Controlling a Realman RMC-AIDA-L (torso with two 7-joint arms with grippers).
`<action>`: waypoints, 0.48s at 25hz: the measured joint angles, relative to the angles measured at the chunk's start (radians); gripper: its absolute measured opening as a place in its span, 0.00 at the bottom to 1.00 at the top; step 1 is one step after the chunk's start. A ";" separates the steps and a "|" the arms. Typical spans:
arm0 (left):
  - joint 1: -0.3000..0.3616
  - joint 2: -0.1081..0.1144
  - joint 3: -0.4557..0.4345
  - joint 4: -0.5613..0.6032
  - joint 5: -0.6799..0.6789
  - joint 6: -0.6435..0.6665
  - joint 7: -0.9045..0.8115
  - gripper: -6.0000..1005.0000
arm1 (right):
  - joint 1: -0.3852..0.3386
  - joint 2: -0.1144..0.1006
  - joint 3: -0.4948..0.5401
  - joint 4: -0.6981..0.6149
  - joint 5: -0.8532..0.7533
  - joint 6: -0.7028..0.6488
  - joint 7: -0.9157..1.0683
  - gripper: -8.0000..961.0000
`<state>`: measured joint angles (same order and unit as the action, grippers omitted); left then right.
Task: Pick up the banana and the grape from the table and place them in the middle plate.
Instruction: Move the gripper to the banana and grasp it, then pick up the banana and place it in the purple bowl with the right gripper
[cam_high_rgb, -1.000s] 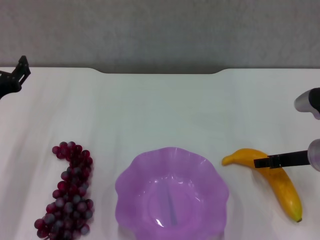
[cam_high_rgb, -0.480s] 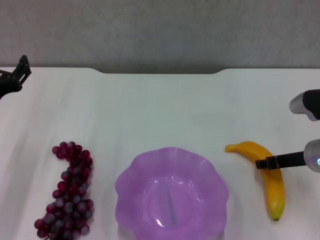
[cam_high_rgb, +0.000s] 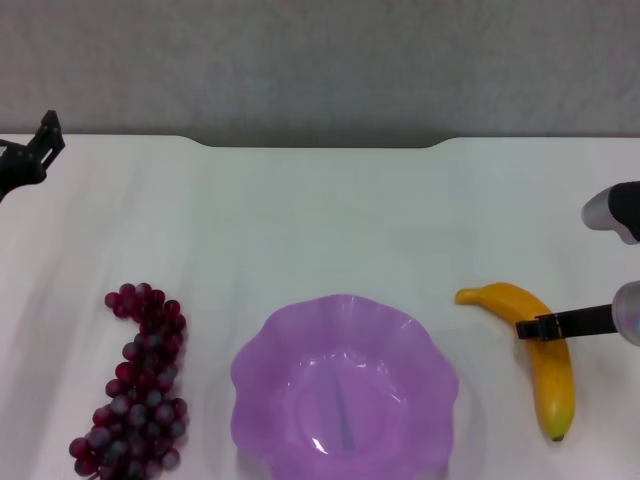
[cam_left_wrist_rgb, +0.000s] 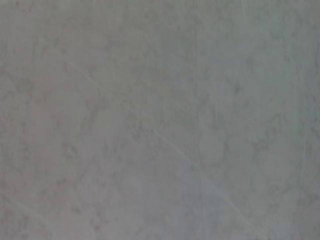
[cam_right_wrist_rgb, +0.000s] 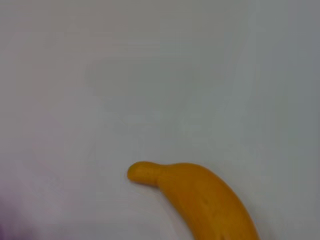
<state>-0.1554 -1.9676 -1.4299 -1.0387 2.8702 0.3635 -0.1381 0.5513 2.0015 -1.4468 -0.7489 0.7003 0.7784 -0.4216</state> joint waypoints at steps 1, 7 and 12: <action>0.001 0.000 0.000 0.000 0.000 0.000 0.000 0.74 | -0.003 0.000 0.003 -0.003 -0.001 0.000 -0.005 0.55; 0.004 0.001 0.001 0.001 0.000 0.000 0.000 0.74 | -0.043 0.004 0.023 -0.133 -0.002 0.028 -0.028 0.55; 0.003 0.003 0.000 0.004 0.000 0.000 0.000 0.74 | -0.165 0.004 0.030 -0.411 0.007 0.104 -0.029 0.55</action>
<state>-0.1523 -1.9650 -1.4296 -1.0343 2.8701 0.3636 -0.1381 0.3862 2.0059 -1.4169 -1.1603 0.7071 0.8821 -0.4504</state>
